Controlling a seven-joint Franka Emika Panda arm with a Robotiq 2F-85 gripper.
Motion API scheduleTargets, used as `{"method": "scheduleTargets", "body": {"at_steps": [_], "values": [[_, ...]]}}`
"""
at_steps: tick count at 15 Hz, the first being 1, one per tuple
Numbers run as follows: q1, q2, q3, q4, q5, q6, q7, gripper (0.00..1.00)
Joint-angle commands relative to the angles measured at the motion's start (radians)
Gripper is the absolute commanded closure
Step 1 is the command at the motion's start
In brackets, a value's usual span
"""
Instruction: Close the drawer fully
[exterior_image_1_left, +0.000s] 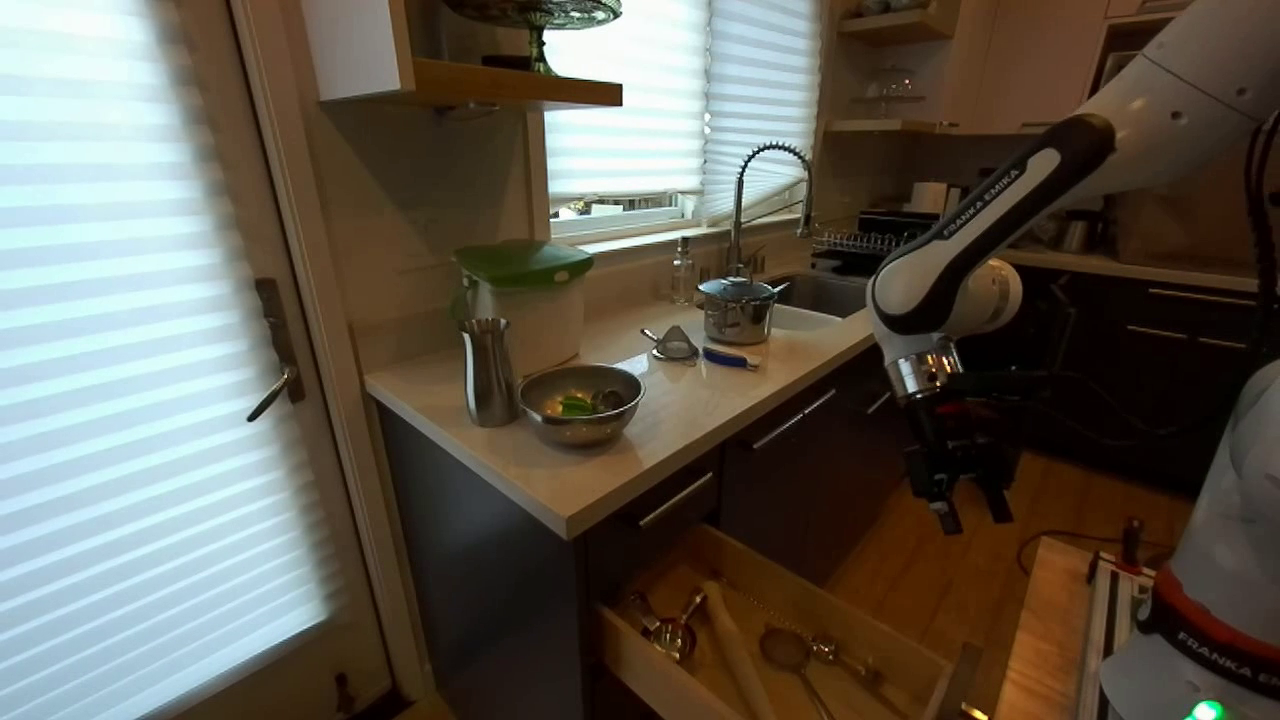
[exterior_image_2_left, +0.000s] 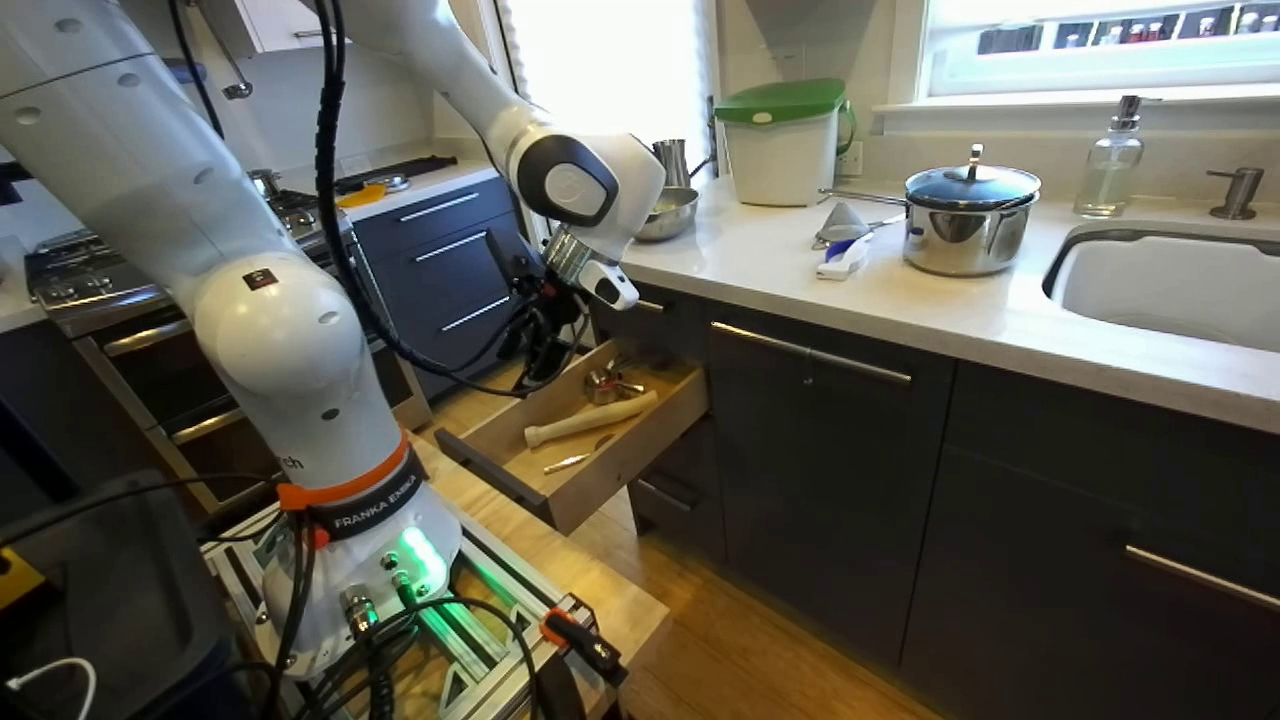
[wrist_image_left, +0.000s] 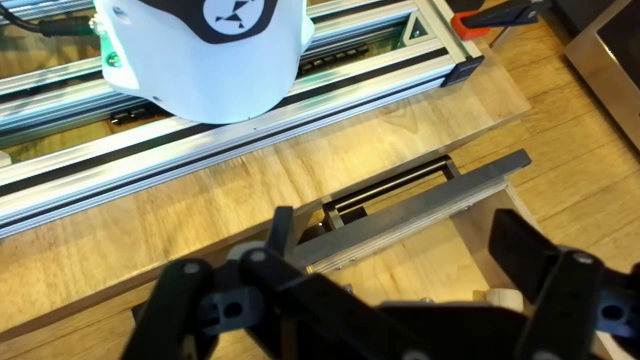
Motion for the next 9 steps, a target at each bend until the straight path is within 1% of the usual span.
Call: {"method": "scheduleTargets", "body": {"at_steps": [1,3,4,6,7,8,9], "values": [[0.087,0.123,0.088,0.000,-0.018,0.113,-0.016,0.00],[0.142,0.208,0.147,0.006,-0.019,0.191,-0.012,0.00],[0.165,0.261,0.169,0.022,-0.015,0.219,-0.027,0.00],[0.193,0.328,0.196,0.027,0.024,0.263,-0.078,0.00],[0.195,0.336,0.203,0.012,0.055,0.262,-0.131,0.00],[0.190,0.277,0.197,0.006,0.015,0.242,-0.051,0.00],[0.195,0.303,0.204,0.007,0.020,0.247,-0.059,0.00]]}}
